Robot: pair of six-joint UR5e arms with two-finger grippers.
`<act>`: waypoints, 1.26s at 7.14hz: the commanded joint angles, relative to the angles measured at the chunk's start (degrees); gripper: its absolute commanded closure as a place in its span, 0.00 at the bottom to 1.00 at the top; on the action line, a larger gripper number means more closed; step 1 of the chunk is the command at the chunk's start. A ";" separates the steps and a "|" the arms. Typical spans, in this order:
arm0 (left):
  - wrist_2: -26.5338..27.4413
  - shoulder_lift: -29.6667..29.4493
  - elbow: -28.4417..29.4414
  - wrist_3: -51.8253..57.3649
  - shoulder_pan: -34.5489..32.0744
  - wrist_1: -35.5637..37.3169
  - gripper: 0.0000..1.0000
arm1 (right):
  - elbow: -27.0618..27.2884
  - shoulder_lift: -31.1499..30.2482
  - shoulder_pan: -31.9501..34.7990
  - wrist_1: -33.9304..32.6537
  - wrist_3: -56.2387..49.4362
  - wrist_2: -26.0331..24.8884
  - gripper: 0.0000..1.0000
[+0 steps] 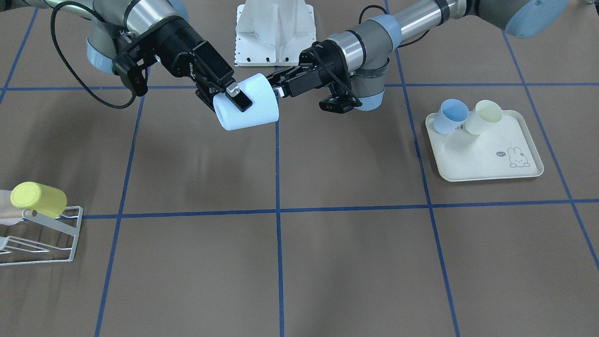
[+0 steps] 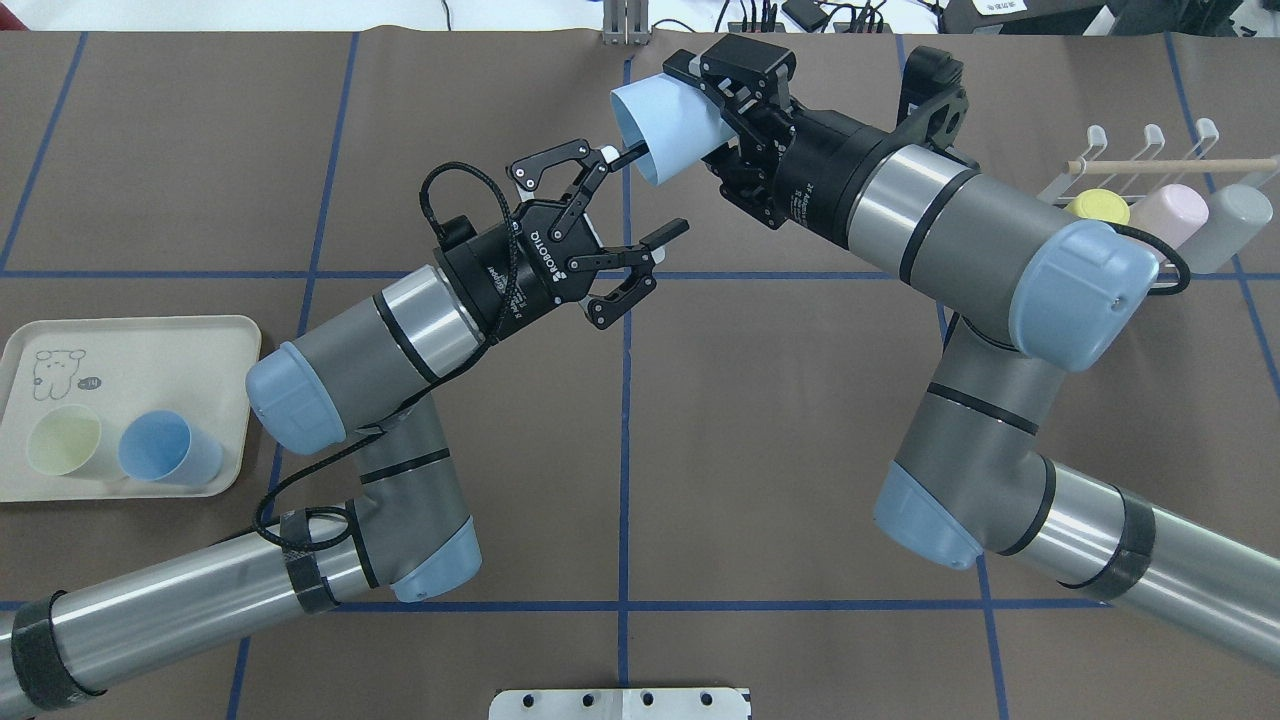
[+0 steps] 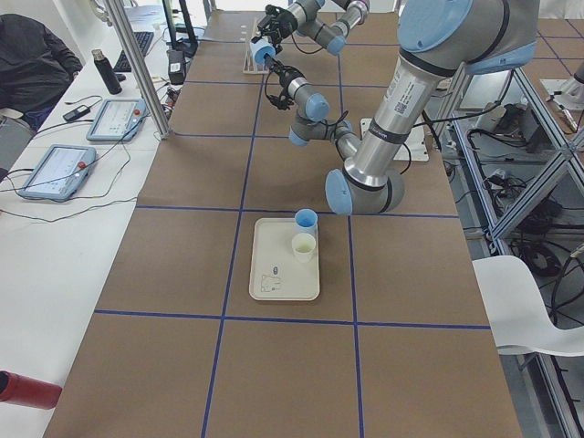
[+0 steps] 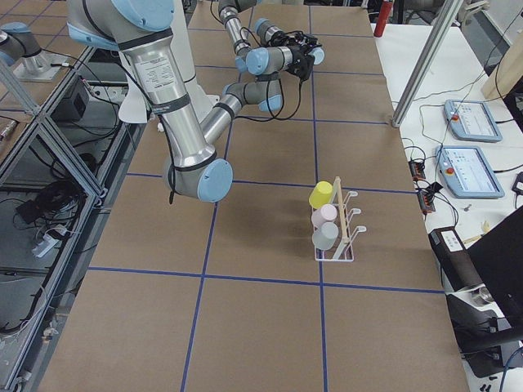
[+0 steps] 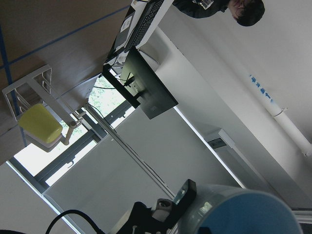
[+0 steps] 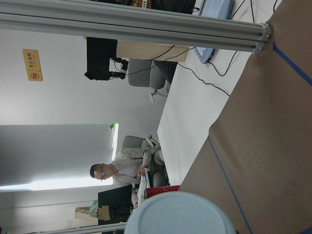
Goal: Transfer IKEA cup to right arm and place on rack
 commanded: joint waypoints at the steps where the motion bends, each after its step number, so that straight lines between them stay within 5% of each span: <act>1: 0.00 0.15 0.08 0.03 -0.08 0.00 0.01 | -0.41 -0.02 1.15 -0.33 -3.72 -0.03 1.00; 3: -0.35 0.59 0.08 4.56 -0.43 0.00 0.01 | -0.68 -0.10 4.40 -5.92 -5.92 0.05 1.00; 6: -0.97 0.68 -0.36 25.10 -1.05 1.22 0.01 | 0.29 -0.54 10.72 -21.38 -21.19 -0.30 1.00; 9: -10.45 0.68 -1.76 40.68 -5.61 15.60 0.00 | 0.91 -5.34 17.15 -31.96 -38.80 -4.57 1.00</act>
